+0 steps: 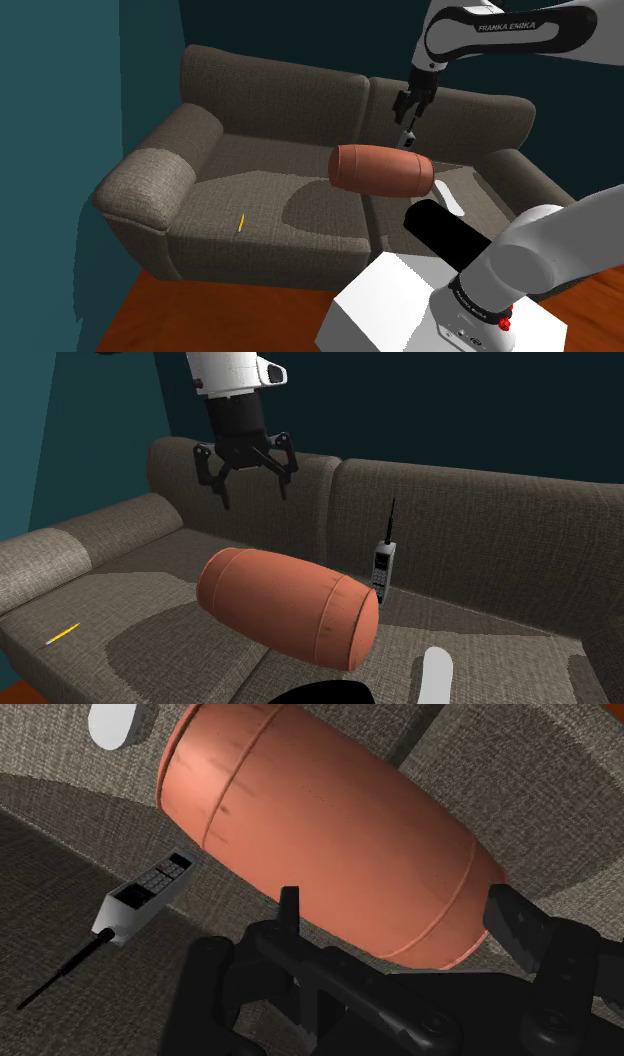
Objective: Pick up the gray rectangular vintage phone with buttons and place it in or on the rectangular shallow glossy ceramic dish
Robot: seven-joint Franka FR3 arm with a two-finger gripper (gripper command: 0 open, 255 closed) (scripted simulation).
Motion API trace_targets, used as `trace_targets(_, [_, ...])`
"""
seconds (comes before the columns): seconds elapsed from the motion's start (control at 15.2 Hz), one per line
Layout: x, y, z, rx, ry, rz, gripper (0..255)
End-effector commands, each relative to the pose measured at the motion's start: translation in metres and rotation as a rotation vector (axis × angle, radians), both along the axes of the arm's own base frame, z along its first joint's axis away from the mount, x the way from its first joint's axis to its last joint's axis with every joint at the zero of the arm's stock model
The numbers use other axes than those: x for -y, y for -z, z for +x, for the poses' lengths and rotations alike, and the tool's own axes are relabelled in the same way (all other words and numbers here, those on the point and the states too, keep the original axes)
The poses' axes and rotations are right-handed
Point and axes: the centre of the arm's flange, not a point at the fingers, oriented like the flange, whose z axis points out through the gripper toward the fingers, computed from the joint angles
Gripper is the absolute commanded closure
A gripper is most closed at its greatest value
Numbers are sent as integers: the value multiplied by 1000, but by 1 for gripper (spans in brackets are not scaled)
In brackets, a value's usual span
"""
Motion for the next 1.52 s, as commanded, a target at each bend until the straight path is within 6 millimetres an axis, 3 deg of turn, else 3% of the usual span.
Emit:
trace_targets(0.0, [21, 12, 11, -4, 29, 0, 0])
trace_targets(0.73, [145, 79, 60, -27, 187, 7, 0])
trace_targets(1.45, [274, 147, 88, -50, 346, 13, 0])
